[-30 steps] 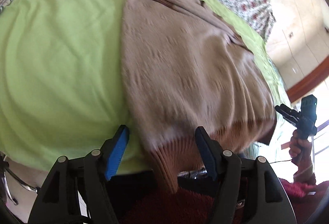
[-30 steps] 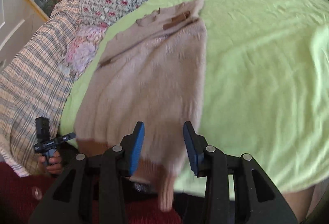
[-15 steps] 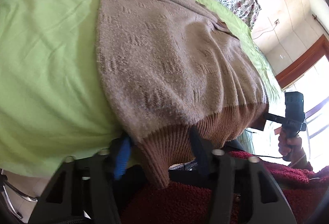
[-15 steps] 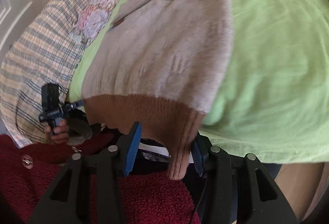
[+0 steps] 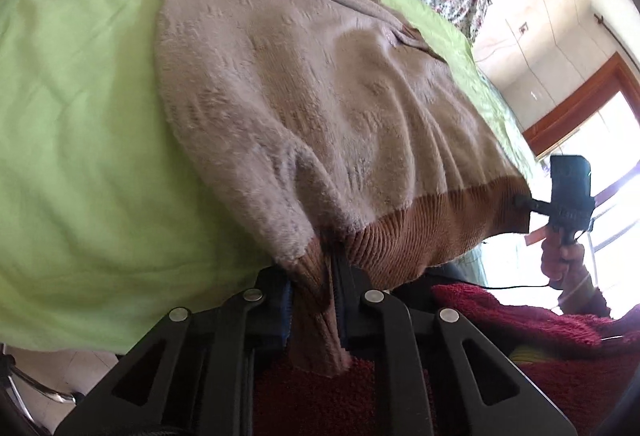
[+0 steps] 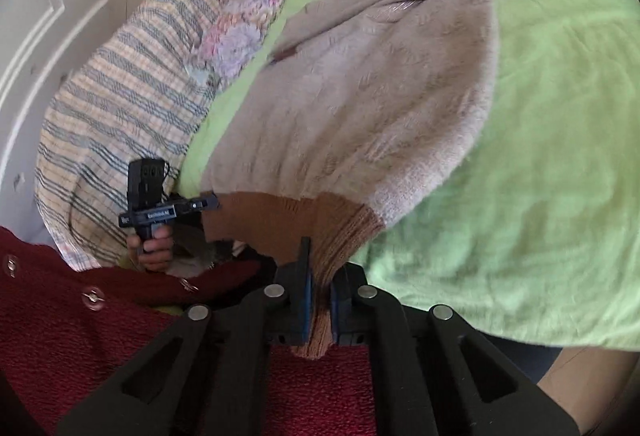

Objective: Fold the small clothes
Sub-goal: 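Grasp the brown ribbed hem with both grippers and lift it, then fold the held hem up to the collar and open both grippers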

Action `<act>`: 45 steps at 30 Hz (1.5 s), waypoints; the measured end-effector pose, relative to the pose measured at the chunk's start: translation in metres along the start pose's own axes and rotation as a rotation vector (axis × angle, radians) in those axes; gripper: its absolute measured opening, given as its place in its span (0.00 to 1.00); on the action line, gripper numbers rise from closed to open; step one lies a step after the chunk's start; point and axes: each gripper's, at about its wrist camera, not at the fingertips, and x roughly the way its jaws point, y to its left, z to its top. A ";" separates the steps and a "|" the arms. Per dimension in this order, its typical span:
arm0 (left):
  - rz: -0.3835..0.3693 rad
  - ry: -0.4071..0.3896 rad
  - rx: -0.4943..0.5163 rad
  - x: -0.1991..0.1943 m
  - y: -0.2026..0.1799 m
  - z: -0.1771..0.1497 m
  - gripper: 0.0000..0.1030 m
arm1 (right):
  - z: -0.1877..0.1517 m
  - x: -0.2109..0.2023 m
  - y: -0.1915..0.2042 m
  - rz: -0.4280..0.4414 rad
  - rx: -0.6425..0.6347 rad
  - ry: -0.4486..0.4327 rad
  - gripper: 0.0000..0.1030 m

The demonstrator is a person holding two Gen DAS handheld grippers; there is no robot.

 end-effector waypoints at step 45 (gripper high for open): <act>-0.054 -0.493 -0.054 0.011 0.073 0.322 0.07 | 0.290 0.004 -0.102 -0.068 0.182 -0.521 0.08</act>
